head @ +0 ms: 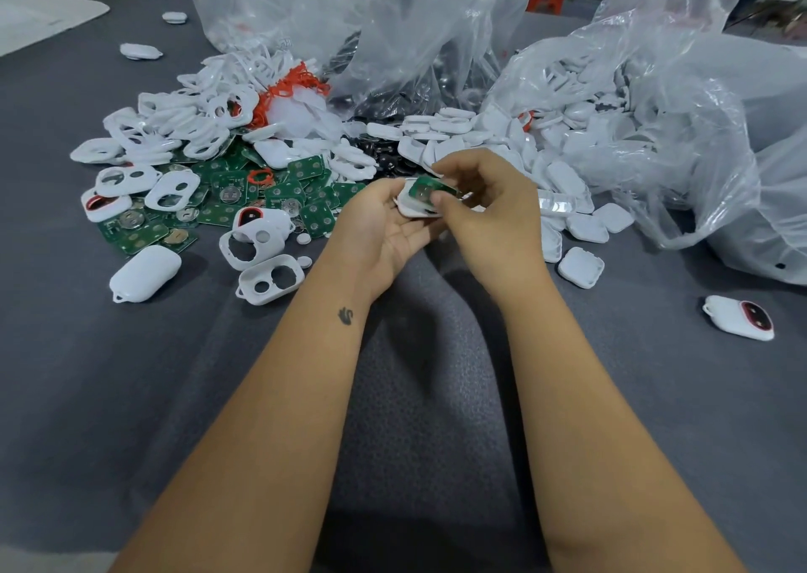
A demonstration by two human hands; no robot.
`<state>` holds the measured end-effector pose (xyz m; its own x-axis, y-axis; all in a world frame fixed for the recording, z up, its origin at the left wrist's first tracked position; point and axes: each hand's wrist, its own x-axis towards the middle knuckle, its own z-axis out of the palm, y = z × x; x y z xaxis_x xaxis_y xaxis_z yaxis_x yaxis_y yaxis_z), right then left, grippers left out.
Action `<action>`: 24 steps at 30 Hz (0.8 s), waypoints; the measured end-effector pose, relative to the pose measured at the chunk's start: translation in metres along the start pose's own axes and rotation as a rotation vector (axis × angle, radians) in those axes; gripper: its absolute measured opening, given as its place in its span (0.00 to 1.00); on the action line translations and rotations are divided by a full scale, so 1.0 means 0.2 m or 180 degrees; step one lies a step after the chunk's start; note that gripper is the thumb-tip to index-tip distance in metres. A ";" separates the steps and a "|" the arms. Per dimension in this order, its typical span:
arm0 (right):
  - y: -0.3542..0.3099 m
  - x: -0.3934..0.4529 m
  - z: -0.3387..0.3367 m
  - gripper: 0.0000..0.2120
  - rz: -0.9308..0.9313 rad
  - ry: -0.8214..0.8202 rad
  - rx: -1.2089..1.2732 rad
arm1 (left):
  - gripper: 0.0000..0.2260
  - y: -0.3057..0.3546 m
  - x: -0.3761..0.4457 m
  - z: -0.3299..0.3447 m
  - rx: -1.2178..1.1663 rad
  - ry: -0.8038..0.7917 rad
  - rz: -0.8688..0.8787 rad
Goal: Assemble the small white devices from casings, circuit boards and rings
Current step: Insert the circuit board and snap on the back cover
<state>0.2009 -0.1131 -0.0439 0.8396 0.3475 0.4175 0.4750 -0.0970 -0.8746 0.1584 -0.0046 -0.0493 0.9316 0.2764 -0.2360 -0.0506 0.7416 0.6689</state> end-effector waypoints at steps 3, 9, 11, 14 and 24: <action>-0.01 0.01 -0.02 0.15 0.0243 0.0125 0.0596 | 0.13 0.00 0.00 0.00 0.0004 0.0040 0.0033; 0.00 0.02 -0.01 0.13 0.0550 0.0412 0.0910 | 0.11 -0.01 0.00 0.00 0.0058 0.0302 0.0271; 0.01 0.03 -0.01 0.12 0.0679 0.0754 0.0896 | 0.07 -0.02 0.00 0.02 0.0179 0.0532 0.0546; 0.03 0.08 0.01 0.11 0.1074 0.1126 0.0467 | 0.11 -0.01 0.00 0.03 0.0507 0.1073 0.1457; 0.03 0.19 0.26 0.20 0.0130 -0.0879 -0.0540 | 0.14 0.12 -0.02 -0.08 -0.0211 0.2260 0.2605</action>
<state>0.2207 -0.0515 -0.0462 0.7666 0.5779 0.2800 0.4992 -0.2620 -0.8259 0.1479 0.0224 -0.0435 0.1869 0.9769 -0.1039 -0.6010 0.1973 0.7745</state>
